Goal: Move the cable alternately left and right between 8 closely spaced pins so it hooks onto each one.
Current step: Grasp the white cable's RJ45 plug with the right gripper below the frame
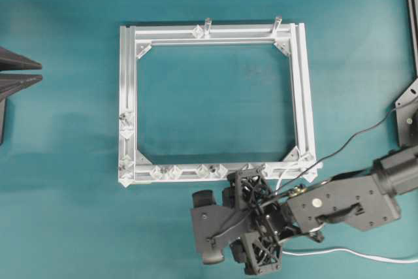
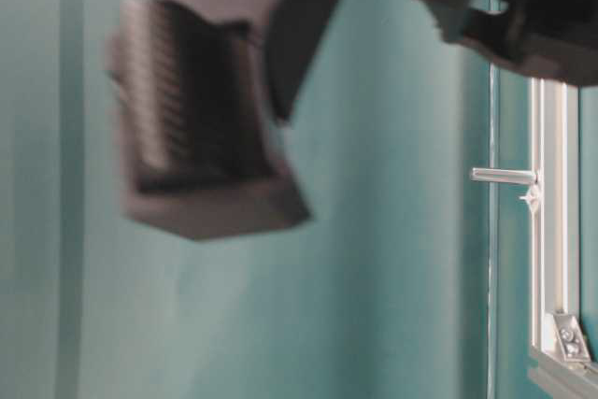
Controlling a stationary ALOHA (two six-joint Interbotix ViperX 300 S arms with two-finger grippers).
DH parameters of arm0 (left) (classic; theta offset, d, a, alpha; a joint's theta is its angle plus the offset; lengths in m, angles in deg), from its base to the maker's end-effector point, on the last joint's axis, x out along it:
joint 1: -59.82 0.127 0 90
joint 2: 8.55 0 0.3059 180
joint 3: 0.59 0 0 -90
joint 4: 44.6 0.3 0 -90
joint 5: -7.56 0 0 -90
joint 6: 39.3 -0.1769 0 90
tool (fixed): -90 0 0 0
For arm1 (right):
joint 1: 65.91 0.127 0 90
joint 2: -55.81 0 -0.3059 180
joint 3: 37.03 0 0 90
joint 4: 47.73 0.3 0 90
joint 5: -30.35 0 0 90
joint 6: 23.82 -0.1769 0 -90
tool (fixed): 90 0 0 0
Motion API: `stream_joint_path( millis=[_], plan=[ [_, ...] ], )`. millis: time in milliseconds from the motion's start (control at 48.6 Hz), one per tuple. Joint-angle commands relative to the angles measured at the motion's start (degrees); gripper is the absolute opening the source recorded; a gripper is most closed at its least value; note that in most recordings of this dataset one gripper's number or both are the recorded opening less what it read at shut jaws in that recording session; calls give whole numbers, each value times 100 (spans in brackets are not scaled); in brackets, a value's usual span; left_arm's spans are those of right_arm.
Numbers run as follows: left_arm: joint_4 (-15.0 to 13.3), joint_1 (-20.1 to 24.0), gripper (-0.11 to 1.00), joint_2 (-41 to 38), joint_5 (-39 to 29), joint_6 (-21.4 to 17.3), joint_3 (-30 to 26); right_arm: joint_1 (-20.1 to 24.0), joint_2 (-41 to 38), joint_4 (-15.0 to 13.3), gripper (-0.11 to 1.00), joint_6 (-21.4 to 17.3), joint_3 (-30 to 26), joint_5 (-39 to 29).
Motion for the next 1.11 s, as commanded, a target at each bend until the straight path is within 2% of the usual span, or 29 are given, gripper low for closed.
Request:
stream_joint_path(
  millis=[0, 822, 904, 987, 1089],
  plan=[
    [18, 0, 31, 26, -123, 53, -26, 18, -9, 62, 72, 0, -167, -18],
    [18, -9, 31, -53, -132, 62, 97, 18, -721, 44, 69, -9, -369, 26],
    [18, 0, 31, -53, -132, 62, 123, 18, -738, 44, 65, -9, -369, 26],
    [18, 0, 31, -53, -132, 62, 132, 18, -738, 44, 55, -9, -369, 0],
    [18, -9, 31, -53, -132, 62, 132, 18, -738, 44, 29, -9, -369, -26]
  ],
)
